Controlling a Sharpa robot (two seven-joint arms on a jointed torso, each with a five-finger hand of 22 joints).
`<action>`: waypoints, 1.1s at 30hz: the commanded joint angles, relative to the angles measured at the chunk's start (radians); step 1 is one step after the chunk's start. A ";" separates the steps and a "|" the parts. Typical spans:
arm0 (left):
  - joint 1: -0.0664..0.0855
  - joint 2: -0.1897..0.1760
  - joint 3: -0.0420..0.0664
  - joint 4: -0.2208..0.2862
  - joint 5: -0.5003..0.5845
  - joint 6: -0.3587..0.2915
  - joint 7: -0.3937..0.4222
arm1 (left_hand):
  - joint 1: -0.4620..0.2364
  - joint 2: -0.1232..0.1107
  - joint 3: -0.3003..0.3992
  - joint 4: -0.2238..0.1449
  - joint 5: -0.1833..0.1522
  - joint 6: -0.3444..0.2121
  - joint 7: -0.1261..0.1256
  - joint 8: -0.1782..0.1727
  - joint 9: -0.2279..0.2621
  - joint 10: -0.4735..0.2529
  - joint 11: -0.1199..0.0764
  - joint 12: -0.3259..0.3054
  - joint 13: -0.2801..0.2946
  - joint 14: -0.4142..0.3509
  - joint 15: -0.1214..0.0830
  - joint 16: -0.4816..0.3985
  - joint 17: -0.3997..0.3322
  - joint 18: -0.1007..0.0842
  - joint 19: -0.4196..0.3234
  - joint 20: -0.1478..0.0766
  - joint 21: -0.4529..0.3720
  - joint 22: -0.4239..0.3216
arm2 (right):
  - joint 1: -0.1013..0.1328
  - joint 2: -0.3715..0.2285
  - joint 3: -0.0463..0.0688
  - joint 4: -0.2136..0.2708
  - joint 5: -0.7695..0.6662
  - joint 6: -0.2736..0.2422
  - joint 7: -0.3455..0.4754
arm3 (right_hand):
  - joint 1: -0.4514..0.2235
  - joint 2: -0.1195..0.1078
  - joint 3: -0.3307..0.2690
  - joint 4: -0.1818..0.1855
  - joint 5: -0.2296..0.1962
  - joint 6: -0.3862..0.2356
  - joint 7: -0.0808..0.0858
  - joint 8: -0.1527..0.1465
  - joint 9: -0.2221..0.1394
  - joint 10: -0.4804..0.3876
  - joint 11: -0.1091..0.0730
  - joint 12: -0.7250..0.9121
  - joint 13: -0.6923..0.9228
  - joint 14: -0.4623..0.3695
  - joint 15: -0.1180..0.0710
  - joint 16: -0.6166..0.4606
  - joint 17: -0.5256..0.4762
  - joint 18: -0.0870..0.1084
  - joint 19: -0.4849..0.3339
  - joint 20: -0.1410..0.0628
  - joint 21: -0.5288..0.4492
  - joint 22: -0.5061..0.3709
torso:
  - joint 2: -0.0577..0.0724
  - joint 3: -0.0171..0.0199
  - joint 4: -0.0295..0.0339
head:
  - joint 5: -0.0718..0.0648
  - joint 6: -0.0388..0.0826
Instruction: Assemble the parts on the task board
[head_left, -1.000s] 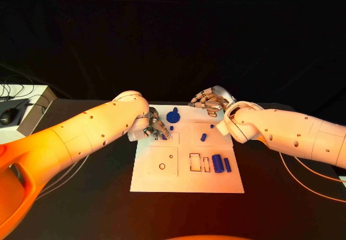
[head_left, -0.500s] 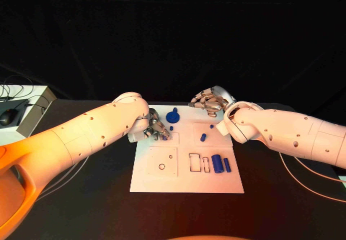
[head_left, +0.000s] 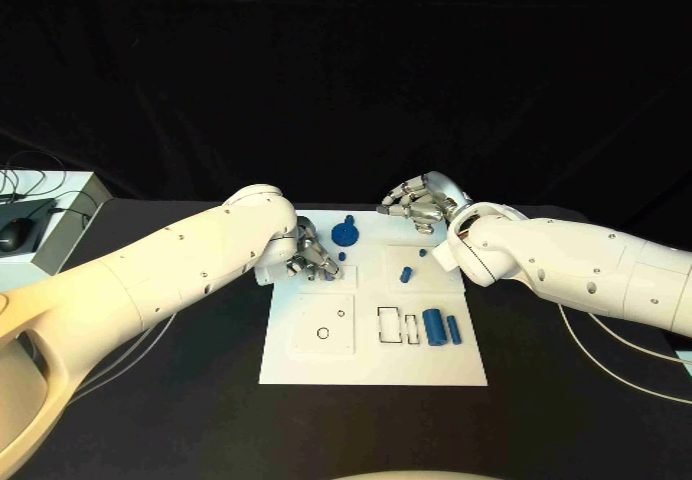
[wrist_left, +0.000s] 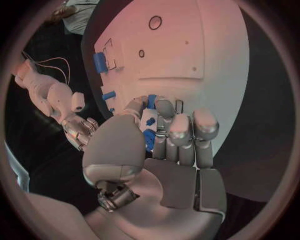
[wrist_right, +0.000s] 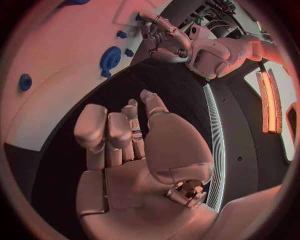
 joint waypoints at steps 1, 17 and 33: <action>-0.003 -0.001 -0.001 0.003 -0.004 -0.013 0.004 | 0.028 0.025 -0.027 0.009 0.000 0.004 -0.005 0.002 -0.001 0.008 -0.006 0.000 -0.001 0.003 -0.003 0.005 0.002 -0.019 0.010 0.000 -0.001 0.003 | 0.000 -0.001 0.000 0.002 -0.009 0.012 0.006 | -0.009 -0.003 0.003 -0.004 0.005 0.009 -0.001 -0.003 0.000 0.004 -0.002 -0.003 0.001 0.000 -0.004 -0.005 -0.001 -0.006 0.068 -0.013 -0.004 0.121 | 0.000 -0.0005 0.0003 | -0.001 0.001; -0.003 -0.030 0.002 0.039 -0.002 -0.008 0.005 | 0.064 0.064 -0.292 0.055 -0.024 0.012 -0.007 0.001 -0.004 0.007 -0.006 0.004 -0.004 0.004 -0.004 0.004 0.005 -0.020 0.012 -0.002 -0.007 0.007 | 0.000 -0.004 0.000 0.002 -0.009 0.010 0.006 | -0.009 -0.003 0.003 -0.004 0.005 0.009 -0.001 -0.003 0.000 0.004 -0.002 -0.003 0.001 0.000 -0.004 -0.005 -0.001 -0.006 0.068 -0.013 -0.004 0.121 | -0.001 -0.0012 0.0012 | -0.004 -0.001; -0.003 -0.067 0.027 0.092 0.009 -0.032 0.008 | 0.045 0.065 -0.330 0.084 -0.227 0.012 -0.003 0.010 0.007 0.005 -0.003 0.007 -0.003 0.003 -0.004 0.003 0.004 -0.018 0.012 -0.002 -0.011 0.007 | -0.001 -0.006 0.000 0.000 -0.009 0.010 0.007 | -0.009 -0.002 0.004 -0.006 0.006 0.009 -0.001 -0.004 0.000 0.005 -0.002 -0.003 0.002 0.000 -0.004 -0.007 -0.001 -0.006 0.068 -0.013 -0.004 0.121 | -0.001 -0.0017 0.0012 | -0.003 0.002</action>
